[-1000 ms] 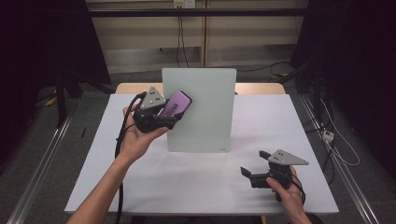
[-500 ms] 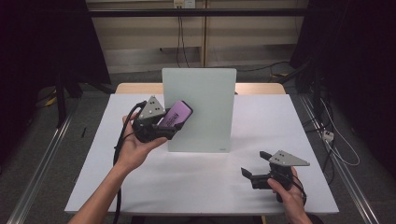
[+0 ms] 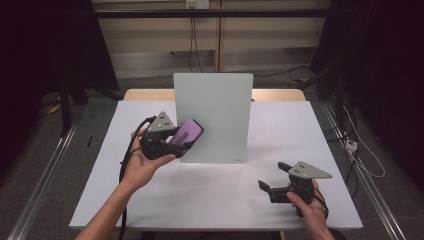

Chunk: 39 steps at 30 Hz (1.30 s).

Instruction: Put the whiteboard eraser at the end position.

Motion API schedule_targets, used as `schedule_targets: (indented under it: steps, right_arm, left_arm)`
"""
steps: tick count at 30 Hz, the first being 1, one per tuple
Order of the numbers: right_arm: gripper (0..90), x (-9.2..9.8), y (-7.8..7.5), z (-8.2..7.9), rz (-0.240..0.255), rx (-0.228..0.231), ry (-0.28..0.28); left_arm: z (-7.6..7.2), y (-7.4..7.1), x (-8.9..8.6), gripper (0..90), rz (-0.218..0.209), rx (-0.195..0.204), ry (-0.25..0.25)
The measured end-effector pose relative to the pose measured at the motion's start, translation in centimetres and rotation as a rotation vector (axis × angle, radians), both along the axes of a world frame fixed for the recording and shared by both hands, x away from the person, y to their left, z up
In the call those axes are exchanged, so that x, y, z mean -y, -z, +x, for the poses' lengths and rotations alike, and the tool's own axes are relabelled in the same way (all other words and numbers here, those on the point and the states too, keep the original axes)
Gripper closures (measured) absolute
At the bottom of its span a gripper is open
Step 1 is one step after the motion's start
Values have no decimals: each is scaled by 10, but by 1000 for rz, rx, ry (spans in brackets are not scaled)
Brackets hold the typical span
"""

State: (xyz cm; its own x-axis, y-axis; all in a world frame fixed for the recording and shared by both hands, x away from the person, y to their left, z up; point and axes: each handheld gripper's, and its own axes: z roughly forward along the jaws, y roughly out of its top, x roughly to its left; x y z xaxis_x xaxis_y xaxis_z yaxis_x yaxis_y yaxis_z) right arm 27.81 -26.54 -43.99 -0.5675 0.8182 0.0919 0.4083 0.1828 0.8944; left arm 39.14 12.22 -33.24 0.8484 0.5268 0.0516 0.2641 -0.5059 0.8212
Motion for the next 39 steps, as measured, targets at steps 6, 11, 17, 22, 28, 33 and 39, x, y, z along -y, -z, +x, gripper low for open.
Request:
schedule_targets:
  steps: [6,11,17,22,28,33,39]
  right_arm:
    - [36,-1,1,3,3,-9,10]
    - [36,-3,1,3,-1,-8,3]
    - [36,0,0,0,7,-1,1]
    - [36,-1,0,1,3,-1,-11]
    - [36,0,0,0,17,-5,-10]
    - [36,0,0,0,19,-4,-13]
    - [36,2,1,1,24,-3,-9]
  left_arm:
    - [0,10,2,406,33,-42,27]
    - [-1,11,9,406,75,-90,74]
    - [-3,22,27,406,162,-120,132]
    - [-3,34,38,407,232,-142,170]
    - [-6,45,50,407,271,-163,217]
    - [-12,54,63,407,305,-176,265]
    - [-15,64,76,406,341,-212,314]
